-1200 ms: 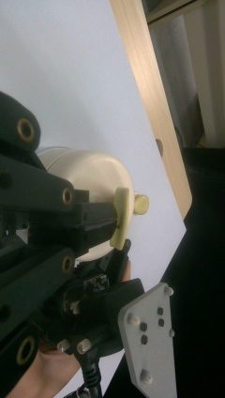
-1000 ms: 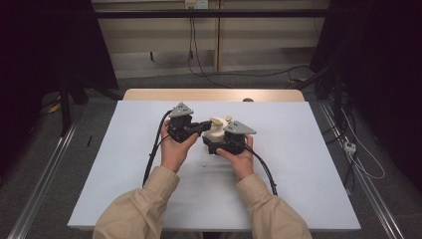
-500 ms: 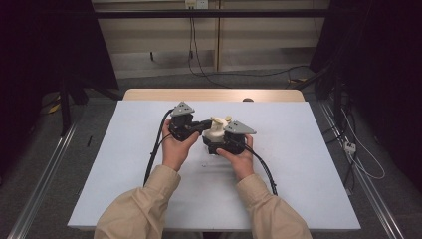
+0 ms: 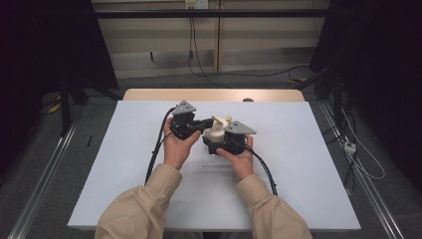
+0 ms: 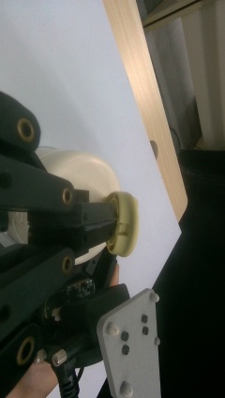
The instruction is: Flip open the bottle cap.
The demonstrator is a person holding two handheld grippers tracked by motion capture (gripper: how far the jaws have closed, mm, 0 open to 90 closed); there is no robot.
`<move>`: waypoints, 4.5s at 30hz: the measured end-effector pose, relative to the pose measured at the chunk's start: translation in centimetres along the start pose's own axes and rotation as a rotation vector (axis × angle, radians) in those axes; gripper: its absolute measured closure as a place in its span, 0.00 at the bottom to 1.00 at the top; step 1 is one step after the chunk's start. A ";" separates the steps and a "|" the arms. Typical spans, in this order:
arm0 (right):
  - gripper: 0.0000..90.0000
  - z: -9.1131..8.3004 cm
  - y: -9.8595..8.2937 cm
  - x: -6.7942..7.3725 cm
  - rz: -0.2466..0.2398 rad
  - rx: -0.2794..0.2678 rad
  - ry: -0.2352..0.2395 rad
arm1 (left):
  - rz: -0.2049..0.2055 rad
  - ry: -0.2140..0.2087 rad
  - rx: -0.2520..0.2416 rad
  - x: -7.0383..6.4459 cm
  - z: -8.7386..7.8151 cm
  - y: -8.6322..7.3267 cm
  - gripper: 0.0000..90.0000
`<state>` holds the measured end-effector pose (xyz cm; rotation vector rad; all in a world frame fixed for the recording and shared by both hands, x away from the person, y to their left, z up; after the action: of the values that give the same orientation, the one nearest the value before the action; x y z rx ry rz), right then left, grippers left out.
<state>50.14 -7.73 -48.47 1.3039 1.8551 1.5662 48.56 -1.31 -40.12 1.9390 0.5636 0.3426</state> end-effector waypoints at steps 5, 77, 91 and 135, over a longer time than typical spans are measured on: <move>0.07 0.0 0.0 0.0 0.000 -0.001 0.000 | 0.001 0.001 0.001 0.0 0.2 0.1 1.00; 0.02 -0.9 0.1 -0.2 0.026 0.041 -0.012 | -0.006 0.013 -0.003 0.1 0.2 0.8 0.60; 0.04 -2.4 -1.4 -0.3 0.061 0.134 -0.005 | -0.026 0.038 -0.022 0.1 -2.7 -1.2 0.21; 0.07 -11.4 -2.2 -1.0 0.027 0.079 0.024 | -0.064 0.097 -0.002 2.5 -10.7 -10.8 0.11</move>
<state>40.96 -14.87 -47.24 1.3548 1.9397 1.5433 43.11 12.04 -45.48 1.9060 0.6865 0.3977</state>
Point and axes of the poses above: each handheld gripper's, and its own axes: z roughly forward along the jaws, y roughly out of its top, x roughly to its left, the point moved 9 cm from there along z, roughly forward along the jaws, and after that the axes turned 11 degrees about z, right-handed, at the moved point
